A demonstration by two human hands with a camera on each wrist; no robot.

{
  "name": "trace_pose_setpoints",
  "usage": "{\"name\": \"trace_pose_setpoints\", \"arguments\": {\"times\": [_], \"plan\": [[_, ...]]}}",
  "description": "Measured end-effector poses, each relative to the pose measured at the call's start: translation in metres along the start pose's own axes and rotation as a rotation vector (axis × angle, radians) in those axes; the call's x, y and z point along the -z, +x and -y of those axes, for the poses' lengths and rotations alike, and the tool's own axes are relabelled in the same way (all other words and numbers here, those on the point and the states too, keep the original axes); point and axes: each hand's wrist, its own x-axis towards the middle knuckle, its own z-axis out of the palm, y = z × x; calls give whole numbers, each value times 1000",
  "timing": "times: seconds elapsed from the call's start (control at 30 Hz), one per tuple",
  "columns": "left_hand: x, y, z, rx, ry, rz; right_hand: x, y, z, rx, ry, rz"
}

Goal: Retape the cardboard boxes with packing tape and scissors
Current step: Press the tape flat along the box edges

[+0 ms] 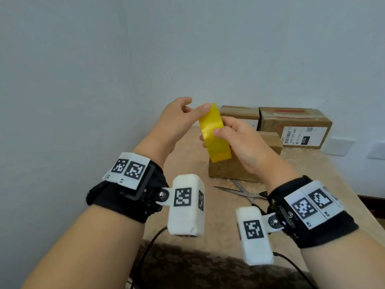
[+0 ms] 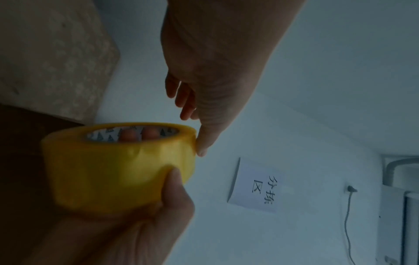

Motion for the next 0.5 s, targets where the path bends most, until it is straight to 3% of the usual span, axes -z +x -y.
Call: {"name": "trace_pose_setpoints", "arguments": {"times": [0.13, 0.3, 0.5], "plan": [[3, -2, 8, 23, -75, 117, 4, -2, 10, -32, 18, -31], [1, 2, 13, -5, -160, 42, 9, -2, 13, -59, -66, -90], [-2, 6, 20, -8, -80, 33, 16, 1, 7, -113, -188, -149]]}}
